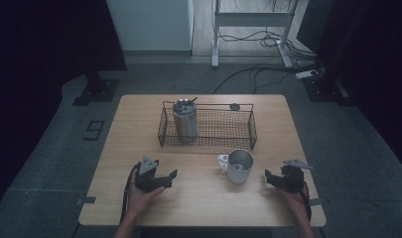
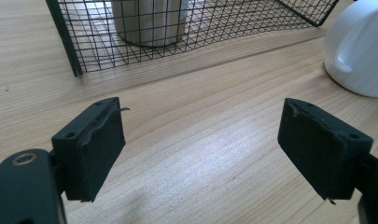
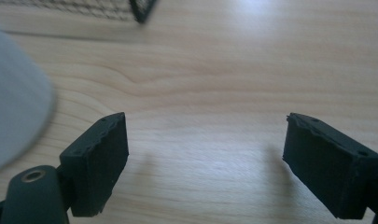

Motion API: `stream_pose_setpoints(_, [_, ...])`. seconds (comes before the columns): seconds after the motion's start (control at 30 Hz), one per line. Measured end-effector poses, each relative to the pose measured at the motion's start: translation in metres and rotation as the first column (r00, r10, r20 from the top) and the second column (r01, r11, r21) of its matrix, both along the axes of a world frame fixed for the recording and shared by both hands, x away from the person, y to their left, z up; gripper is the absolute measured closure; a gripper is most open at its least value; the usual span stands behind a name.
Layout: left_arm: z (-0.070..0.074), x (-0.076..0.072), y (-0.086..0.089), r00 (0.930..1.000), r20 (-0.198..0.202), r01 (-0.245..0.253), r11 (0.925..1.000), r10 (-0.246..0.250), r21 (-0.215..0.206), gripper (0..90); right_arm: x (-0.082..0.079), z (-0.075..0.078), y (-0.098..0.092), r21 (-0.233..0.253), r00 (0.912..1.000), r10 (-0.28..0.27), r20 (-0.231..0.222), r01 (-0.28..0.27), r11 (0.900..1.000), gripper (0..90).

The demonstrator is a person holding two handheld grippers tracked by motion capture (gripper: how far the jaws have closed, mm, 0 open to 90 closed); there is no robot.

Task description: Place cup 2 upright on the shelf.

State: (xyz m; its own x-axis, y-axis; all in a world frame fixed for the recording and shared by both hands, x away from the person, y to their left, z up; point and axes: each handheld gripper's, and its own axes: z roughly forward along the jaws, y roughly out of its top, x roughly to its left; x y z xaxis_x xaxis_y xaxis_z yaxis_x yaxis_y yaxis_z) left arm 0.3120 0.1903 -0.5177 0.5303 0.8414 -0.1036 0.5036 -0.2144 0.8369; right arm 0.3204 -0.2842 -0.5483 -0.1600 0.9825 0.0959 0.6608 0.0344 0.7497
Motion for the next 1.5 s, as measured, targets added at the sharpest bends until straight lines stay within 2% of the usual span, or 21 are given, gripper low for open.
stream_pose_setpoints(0.17, [0.000, 0.000, 0.001, 0.9999, 0.001, -0.015, 0.9999, 0.015, -0.002, 14.7, -0.008, 0.014, 0.005, 0.053, 0.9966, 0.042, 0.070, -0.046, 0.998, 14.3])
stream_pose_setpoints(0.37, [0.000, 0.000, 0.003, 0.9998, -0.001, -0.020, 0.9998, 0.020, -0.006, 14.7, -0.017, 0.028, 0.017, 0.061, 0.9884, 0.090, 0.122, -0.098, 0.993, 14.3])
stream_pose_setpoints(0.93, [-0.005, 0.006, 0.001, 0.9997, -0.014, -0.020, 0.9997, 0.020, -0.014, 15.2, -0.041, 0.062, 0.045, 0.092, 0.9518, 0.206, 0.227, -0.231, 0.969, 13.9])
stream_pose_setpoints(1.23, [-0.005, 0.006, -0.001, 0.9997, -0.016, -0.017, 0.9998, 0.017, -0.004, 15.4, -0.045, 0.068, 0.061, 0.099, 0.9335, 0.256, 0.251, -0.288, 0.953, 13.3])
stream_pose_setpoints(1.33, [-0.006, 0.006, -0.002, 0.9997, -0.018, -0.017, 0.9999, 0.017, 0.001, 15.4, -0.045, 0.069, 0.065, 0.098, 0.9310, 0.261, 0.255, -0.294, 0.951, 13.1])
stream_pose_setpoints(1.5, [-0.008, 0.007, -0.003, 0.9996, -0.027, -0.013, 0.9999, 0.013, 0.010, 15.5, -0.042, 0.067, 0.071, 0.095, 0.9325, 0.259, 0.252, -0.290, 0.952, 12.3])
